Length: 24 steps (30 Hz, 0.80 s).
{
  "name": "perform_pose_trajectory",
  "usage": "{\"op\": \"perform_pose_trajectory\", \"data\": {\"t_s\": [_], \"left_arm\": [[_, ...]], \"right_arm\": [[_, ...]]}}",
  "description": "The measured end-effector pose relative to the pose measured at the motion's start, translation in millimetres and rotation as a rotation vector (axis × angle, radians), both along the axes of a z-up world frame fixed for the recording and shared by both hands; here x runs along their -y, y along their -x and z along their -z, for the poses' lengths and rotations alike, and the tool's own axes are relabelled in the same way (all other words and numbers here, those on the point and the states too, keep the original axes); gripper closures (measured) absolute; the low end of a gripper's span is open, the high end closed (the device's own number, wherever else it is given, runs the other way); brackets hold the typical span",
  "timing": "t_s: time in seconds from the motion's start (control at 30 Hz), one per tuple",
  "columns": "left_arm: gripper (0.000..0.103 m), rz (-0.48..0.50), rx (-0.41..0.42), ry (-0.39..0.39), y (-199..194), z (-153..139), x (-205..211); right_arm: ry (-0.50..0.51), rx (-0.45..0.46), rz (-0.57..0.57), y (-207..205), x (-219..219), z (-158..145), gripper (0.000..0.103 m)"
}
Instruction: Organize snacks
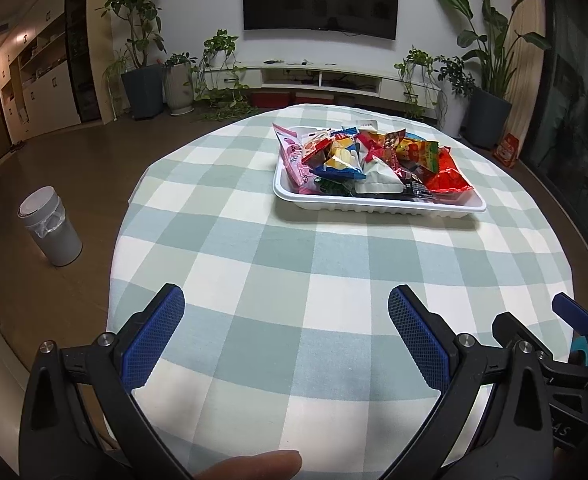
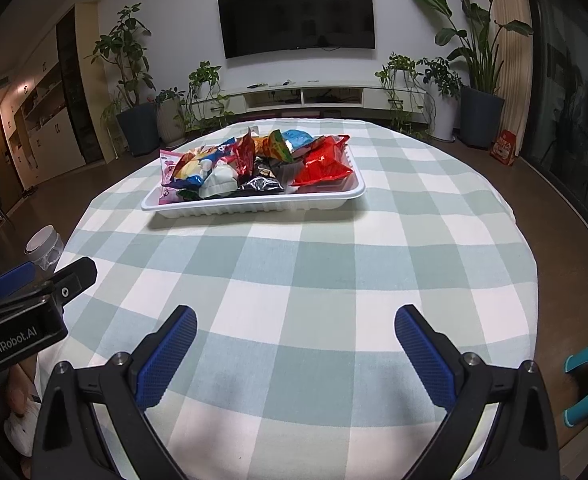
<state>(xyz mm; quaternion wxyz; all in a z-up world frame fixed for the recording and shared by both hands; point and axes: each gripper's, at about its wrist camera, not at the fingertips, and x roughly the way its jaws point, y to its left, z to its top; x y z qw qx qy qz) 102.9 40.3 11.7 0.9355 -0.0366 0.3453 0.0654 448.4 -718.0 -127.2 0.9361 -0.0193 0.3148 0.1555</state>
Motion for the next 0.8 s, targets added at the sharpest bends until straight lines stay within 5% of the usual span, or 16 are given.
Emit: {"op": "perform_pose_trajectory", "data": {"t_s": [0.8], "left_arm": [[0.0, 0.016, -0.01, 0.002, -0.1, 4.7, 5.6]], "right_arm": [[0.002, -0.01, -0.001, 0.0, -1.4, 2.3, 0.001]]}}
